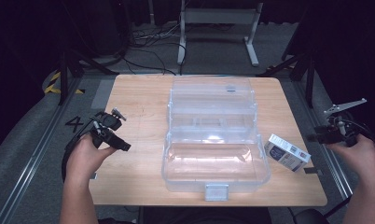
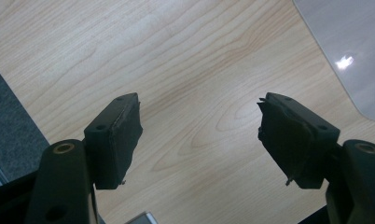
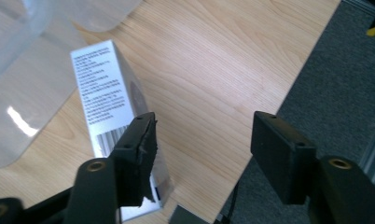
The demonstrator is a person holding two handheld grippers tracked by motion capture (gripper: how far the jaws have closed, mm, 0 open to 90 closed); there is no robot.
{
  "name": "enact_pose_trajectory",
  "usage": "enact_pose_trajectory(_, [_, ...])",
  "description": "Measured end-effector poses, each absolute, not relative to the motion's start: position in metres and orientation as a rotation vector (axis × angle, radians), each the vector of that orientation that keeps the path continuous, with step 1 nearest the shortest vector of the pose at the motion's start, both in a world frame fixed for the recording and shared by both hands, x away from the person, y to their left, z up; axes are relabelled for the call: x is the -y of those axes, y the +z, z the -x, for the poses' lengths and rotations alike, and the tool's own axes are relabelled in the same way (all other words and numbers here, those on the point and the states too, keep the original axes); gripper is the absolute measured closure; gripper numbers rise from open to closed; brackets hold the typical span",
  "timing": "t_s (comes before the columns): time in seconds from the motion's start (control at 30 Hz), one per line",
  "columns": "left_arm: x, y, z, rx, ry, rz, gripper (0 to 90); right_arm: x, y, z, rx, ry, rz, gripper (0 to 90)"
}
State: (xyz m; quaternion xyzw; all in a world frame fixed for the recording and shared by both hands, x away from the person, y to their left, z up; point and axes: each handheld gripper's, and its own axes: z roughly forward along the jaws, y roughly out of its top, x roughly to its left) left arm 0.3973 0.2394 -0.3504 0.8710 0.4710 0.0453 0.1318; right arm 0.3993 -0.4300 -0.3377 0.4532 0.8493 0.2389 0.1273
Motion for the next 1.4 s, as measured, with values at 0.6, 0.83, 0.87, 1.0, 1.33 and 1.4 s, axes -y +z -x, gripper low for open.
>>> enact_pose_trajectory(0.6, [-0.229, -0.349, -0.409, -1.298, 0.113, -2.494, 19.4, 0.416, -0.344, -0.403, -2.433, 0.813, -1.301, 0.0])
enact_pose_trajectory(0.83, [-0.220, -0.353, -0.415, -1.268, 0.091, -2.525, 12.5, 0.402, -0.358, -0.408, -2.506, 0.748, -1.266, 0.1])
enact_pose_trajectory(0.87, [-0.218, -0.354, -0.416, -1.262, 0.081, -2.522, 11.4, 0.398, -0.360, -0.409, -2.523, 0.734, -1.257, 0.9])
enact_pose_trajectory(1.0, [-0.214, -0.357, -0.418, -1.257, 0.063, -2.526, 7.2, 0.383, -0.369, -0.412, -2.577, 0.696, -1.219, 1.8])
enact_pose_trajectory(1.33, [-0.210, -0.359, -0.421, -1.238, 0.060, -2.529, 0.0, 0.365, -0.385, -0.417, -2.669, 0.640, -1.175, 1.5])
enact_pose_trajectory(1.4, [-0.209, -0.359, -0.419, -1.247, 0.051, -2.513, 0.0, 0.360, -0.390, -0.418, -2.691, 0.615, -1.165, 1.6])
